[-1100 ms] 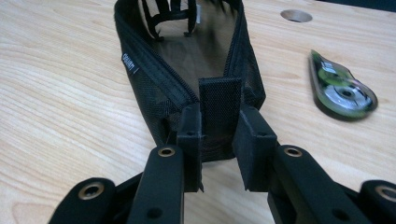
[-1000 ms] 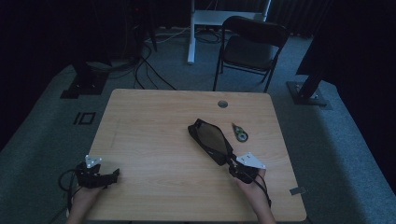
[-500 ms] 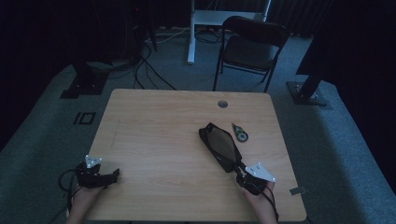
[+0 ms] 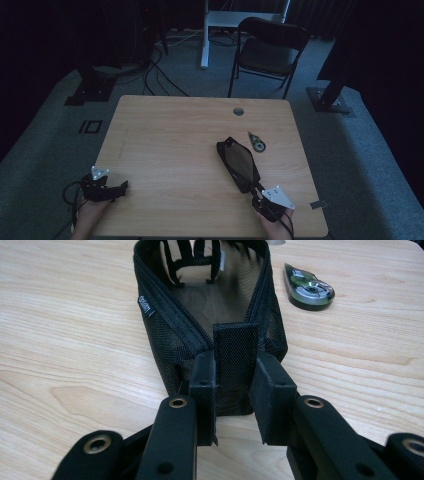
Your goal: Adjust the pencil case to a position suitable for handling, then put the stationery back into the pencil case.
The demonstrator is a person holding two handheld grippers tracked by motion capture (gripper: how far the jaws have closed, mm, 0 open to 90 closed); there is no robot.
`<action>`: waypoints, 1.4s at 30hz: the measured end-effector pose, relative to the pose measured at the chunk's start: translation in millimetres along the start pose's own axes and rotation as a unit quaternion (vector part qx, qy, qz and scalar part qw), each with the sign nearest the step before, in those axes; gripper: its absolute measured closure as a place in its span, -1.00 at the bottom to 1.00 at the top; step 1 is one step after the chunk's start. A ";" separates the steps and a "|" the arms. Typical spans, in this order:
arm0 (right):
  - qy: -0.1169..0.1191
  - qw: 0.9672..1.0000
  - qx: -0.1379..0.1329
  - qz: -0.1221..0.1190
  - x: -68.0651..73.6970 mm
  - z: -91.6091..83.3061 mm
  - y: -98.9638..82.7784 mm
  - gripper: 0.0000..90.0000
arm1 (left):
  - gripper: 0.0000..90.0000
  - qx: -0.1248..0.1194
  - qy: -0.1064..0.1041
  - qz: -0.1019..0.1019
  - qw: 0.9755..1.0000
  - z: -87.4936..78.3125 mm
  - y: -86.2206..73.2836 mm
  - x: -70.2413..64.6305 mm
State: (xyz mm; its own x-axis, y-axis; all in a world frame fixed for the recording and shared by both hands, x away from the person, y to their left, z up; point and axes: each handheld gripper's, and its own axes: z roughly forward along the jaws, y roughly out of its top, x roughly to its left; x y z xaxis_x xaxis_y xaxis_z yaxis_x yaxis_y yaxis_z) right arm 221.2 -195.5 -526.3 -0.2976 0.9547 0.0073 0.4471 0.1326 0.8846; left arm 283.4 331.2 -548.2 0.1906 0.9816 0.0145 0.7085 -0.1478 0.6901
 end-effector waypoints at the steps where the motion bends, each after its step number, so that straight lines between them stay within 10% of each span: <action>1: 0.002 1.000 0.002 -0.006 2.0 -0.6 -0.4 0.62 | -0.98 0.000 0.000 0.000 1.000 0.0 0.0 0.0; 21: 0.044 0.998 -0.034 -0.027 -3.8 -7.9 37.5 -0.42 | -0.98 0.000 0.000 0.000 1.000 0.0 0.0 0.0; 42: 0.057 0.996 -0.065 -0.021 -28.4 10.5 89.0 -0.57 | -0.98 0.000 0.000 0.000 1.000 0.0 0.0 0.1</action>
State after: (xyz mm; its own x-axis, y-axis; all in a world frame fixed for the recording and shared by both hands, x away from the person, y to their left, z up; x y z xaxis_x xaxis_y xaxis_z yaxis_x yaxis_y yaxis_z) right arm 278.3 -207.9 -452.7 -0.4109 0.9115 0.0154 0.3207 0.1287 0.9384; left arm 283.5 331.2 -548.2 0.1908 0.9815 0.0147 0.7085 -0.1481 0.6900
